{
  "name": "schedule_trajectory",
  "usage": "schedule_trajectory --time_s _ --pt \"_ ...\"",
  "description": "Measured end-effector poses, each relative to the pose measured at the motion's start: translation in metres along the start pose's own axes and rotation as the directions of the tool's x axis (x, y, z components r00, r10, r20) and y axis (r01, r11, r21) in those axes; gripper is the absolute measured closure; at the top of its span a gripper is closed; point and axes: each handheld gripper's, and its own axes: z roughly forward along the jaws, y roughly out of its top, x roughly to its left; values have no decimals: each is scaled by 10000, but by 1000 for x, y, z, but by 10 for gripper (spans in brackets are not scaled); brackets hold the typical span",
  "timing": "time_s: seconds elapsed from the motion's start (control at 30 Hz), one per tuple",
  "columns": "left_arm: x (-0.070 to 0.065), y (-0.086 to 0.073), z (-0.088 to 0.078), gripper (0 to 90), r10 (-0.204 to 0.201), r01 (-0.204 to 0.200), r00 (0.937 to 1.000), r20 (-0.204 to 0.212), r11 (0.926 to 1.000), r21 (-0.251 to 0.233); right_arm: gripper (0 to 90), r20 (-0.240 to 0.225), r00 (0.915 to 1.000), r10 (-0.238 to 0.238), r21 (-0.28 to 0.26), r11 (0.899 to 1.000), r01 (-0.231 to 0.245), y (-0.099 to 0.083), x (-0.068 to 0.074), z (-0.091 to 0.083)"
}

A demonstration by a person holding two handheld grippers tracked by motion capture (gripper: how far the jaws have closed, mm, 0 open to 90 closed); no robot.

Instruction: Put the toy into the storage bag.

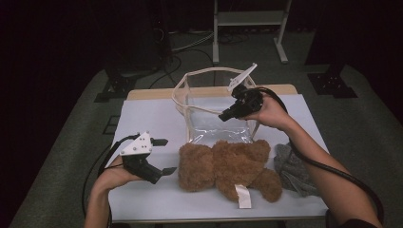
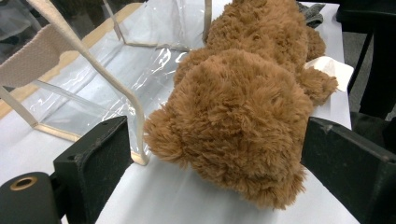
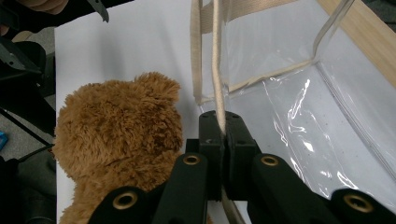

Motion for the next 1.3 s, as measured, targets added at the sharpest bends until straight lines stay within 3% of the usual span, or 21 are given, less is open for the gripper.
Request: schedule_trajectory --time_s 0.27,0.37,0.4,0.43,0.67,1.0,1.13,1.3 --pt "0 0 0 77 35 -35 10000 20 10000 -15 850 103 9999 104 -118 9999 -103 -3 -1 0" --pt "0 0 0 77 35 -35 10000 9 10000 -26 713 139 9998 136 -458 9989 -129 -3 -2 -4" --pt "0 0 0 77 31 -31 10000 3 10000 -8 630 278 9996 68 -631 9980 -50 -2 -1 -9" --pt "0 0 0 77 47 -47 10000 3 10000 0 630 278 9996 68 -631 9980 -50 -2 -1 -9" --pt "0 -1 1 77 19 -20 10000 43 10000 71 396 307 9994 -176 -1263 9918 213 -1 9 -36" --pt "2 -2 2 77 31 -31 10000 23 9999 117 346 413 9963 -757 -1230 9892 802 -2 29 -48" --pt "1 -2 2 77 15 -16 10000 39 9999 114 362 841 9941 -683 -1034 9917 768 -3 23 -45" --pt "1 -3 2 77 -14 14 10000 64 9999 102 371 921 9936 -650 -1081 9913 748 -6 19 -41"
